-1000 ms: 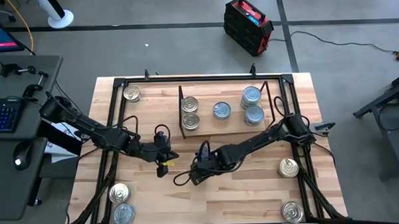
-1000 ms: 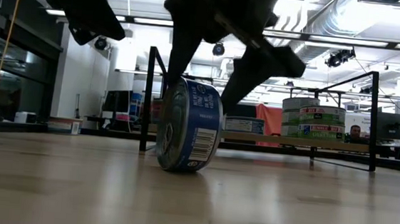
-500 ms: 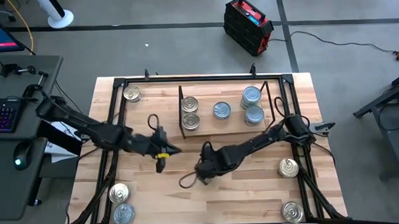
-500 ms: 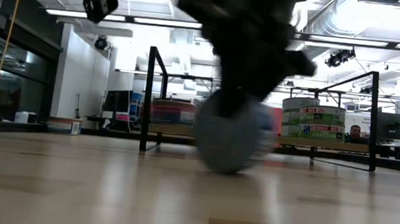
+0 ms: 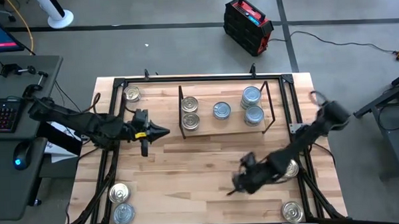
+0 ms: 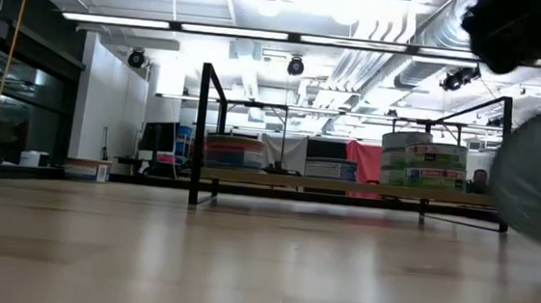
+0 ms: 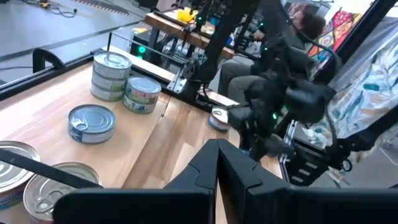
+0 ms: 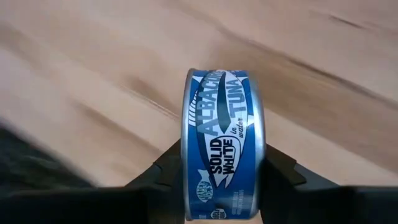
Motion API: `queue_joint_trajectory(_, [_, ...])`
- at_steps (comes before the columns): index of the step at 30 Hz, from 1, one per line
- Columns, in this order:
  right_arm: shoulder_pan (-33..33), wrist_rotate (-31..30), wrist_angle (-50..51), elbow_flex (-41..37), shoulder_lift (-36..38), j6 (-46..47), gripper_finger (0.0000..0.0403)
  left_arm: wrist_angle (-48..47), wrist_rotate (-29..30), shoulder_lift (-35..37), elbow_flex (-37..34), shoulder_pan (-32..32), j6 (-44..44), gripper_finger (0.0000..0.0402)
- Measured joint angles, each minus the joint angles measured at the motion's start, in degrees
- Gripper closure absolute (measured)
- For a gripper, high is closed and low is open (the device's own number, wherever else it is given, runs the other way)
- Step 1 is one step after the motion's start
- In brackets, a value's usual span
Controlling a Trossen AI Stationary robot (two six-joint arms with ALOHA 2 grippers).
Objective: Stack canned seafood by type on shelf
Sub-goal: Stack the blue tuna can on top of the other blue tuna can on the shelf
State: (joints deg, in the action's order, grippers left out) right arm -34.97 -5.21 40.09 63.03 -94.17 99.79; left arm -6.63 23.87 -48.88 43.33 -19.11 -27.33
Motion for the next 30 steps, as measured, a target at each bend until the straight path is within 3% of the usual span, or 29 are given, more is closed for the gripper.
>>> queue_joint_trajectory(3, [-1.39, -17.25, -18.14, -9.67, 7.62, 10.87, 0.0288, 0.0, -0.01, 0.19, 0.0, 0.0, 0.13, 0.0401])
queue_joint_trajectory(7, [1.74, -37.11, -35.74, -16.56, 9.04, 14.78, 0.0288, -0.02, -0.01, -0.22, 0.0, -0.02, -0.11, 0.0401])
queue_joint_trajectory(10, [6.86, -47.43, -45.58, -17.6, 6.99, 14.67, 0.0288, -0.11, -0.01, -0.27, -0.02, -0.02, -0.56, 0.0401])
queue_joint_trajectory(13, [12.03, -53.67, -49.45, -17.76, 4.57, 14.91, 0.0288, -0.04, 0.01, -0.22, -0.02, -0.02, -1.28, 0.0401])
queue_joint_trajectory(19, [21.67, -57.12, -49.32, -16.95, 1.9, 18.78, 0.0288, -0.07, 0.02, -0.23, -0.02, -0.02, -1.38, 0.0401])
queue_joint_trajectory(30, [30.25, -51.55, -47.25, -16.95, 1.79, 18.14, 0.0288, -0.84, 0.05, -0.22, -0.02, -0.02, -1.94, 0.0401])
